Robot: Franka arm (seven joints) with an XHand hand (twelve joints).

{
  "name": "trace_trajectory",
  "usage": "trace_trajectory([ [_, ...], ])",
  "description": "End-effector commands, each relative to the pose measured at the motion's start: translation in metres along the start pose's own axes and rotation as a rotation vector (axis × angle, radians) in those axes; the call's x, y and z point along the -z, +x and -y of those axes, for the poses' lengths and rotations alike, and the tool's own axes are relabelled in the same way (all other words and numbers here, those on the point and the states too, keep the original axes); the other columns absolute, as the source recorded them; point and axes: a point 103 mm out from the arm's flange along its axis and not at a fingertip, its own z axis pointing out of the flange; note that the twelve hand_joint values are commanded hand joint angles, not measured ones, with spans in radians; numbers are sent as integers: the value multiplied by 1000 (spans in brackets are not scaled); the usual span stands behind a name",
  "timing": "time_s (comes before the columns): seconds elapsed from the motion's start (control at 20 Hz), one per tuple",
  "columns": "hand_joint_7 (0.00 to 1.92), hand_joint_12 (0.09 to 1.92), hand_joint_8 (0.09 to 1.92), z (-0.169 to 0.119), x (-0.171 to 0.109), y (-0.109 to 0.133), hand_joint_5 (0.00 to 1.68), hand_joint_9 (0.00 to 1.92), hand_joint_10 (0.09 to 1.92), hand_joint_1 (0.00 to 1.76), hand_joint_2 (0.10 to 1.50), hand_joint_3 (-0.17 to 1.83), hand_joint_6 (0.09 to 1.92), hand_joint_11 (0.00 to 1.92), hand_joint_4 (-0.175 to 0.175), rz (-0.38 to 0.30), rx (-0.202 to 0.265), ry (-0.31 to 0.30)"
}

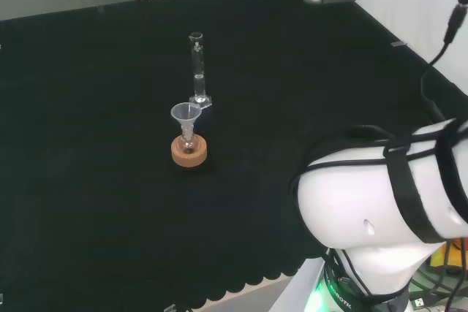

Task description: Pick up the graduated cylinder.

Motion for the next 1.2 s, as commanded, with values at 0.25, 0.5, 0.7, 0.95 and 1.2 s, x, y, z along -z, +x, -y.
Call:
trace_trajectory([
  [0.25, 83, 1363, 477, -79, -111, -15, 248, 515, 87, 103, 1334, -15, 87, 92, 12, -64, 137, 69],
  [0.5, 96, 1367, 478, -96, -145, -6, 251, 522, 87, 137, 1310, -28, 87, 97, 10, -108, 184, 88],
  [0.7, 95, 1367, 477, -105, -169, -2, 251, 522, 87, 150, 1302, -34, 87, 99, 8, -146, 210, 102],
  [0.95, 95, 1366, 478, -115, -192, 3, 251, 519, 87, 169, 1288, -42, 87, 100, 5, -204, 225, 120],
  [1.2, 100, 1361, 482, -123, -214, 6, 242, 519, 104, 181, 1280, -50, 87, 117, 3, -251, 236, 142],
])
